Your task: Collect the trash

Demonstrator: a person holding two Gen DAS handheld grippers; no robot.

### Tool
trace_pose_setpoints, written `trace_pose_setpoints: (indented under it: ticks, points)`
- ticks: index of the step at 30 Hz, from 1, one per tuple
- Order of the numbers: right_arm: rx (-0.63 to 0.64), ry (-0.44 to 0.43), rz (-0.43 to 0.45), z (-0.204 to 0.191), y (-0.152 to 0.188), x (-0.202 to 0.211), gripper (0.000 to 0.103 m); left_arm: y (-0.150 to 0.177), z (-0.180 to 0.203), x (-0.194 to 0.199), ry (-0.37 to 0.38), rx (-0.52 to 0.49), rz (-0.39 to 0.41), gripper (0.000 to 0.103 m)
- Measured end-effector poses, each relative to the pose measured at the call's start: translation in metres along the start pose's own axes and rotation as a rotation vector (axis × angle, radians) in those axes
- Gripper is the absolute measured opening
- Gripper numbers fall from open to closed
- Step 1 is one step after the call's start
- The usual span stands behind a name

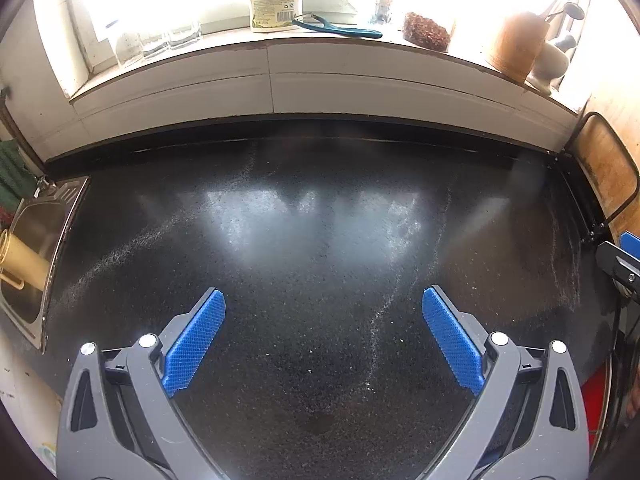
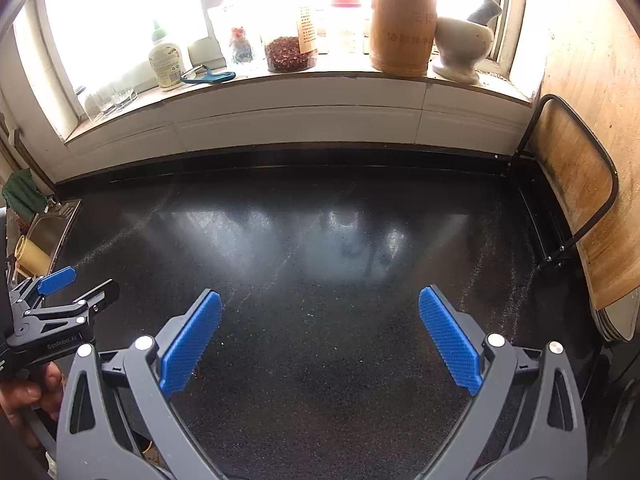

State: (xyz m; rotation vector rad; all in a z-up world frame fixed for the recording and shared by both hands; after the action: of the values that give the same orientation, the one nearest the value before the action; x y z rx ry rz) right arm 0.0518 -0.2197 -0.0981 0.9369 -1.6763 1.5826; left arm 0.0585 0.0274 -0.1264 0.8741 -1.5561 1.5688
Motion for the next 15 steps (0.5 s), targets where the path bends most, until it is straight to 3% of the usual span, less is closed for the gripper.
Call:
trace_pose_setpoints:
  ticks: [15]
  points:
    - [0.011, -0.009, -0.008, -0.0056, -0.0024, -0.0051, 0.096, -0.0015, -0.0094, -0.0015, -0.009, 0.013, -0.007, 0.096]
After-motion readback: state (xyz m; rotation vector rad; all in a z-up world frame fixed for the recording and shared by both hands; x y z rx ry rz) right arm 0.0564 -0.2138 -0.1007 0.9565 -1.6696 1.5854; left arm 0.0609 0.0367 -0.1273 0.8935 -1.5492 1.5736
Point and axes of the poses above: each gripper's, at about its wrist camera, not at the fingertips, and x roughly against the way its jaws point, z to its right, y to its underside, the point moved 9 cm from there along -x, roughly the way its jaws point, and after that the axes turned 2 degrees about -z, right-handed, at the moved point
